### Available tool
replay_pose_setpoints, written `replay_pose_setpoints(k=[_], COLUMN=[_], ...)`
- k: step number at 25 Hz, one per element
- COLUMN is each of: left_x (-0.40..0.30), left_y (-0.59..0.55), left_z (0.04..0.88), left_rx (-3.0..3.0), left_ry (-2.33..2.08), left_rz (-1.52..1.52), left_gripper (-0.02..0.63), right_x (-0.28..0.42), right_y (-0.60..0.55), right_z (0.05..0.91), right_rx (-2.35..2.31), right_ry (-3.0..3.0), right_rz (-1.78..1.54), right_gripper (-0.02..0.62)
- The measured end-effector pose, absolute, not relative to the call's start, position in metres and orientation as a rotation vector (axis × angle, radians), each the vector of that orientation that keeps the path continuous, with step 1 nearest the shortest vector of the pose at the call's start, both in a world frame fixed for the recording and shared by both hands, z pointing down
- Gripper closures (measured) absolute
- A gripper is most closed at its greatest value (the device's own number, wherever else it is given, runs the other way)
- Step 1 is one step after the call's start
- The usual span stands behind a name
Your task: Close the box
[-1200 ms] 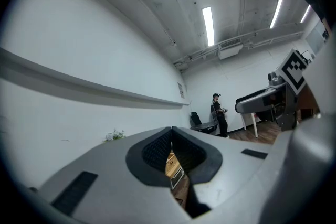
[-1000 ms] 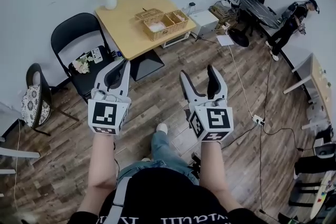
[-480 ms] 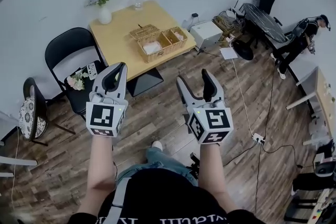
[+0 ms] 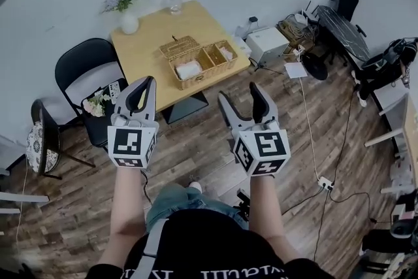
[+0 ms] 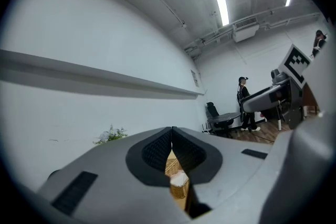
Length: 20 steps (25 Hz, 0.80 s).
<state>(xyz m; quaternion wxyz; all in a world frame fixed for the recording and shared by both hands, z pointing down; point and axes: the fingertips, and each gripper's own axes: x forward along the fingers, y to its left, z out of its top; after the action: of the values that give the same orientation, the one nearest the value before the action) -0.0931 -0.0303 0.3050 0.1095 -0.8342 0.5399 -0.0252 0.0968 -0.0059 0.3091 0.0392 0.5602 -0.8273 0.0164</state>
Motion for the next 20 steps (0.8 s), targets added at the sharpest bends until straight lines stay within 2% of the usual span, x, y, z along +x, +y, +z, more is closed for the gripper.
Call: replay_pose_setpoints(k=[20], left_x=[-0.097], left_y=[-0.168], left_z=[0.332], left_rx=[-2.488], left_ry=[1.630], left_rz=[-0.101], left_gripper=[0.594], right_x=[0.091], right_y=[-0.147], right_z=[0.349], right_rx=[1.577], right_ry=[-2.523], right_rz=[0.151], right_gripper=[0.255])
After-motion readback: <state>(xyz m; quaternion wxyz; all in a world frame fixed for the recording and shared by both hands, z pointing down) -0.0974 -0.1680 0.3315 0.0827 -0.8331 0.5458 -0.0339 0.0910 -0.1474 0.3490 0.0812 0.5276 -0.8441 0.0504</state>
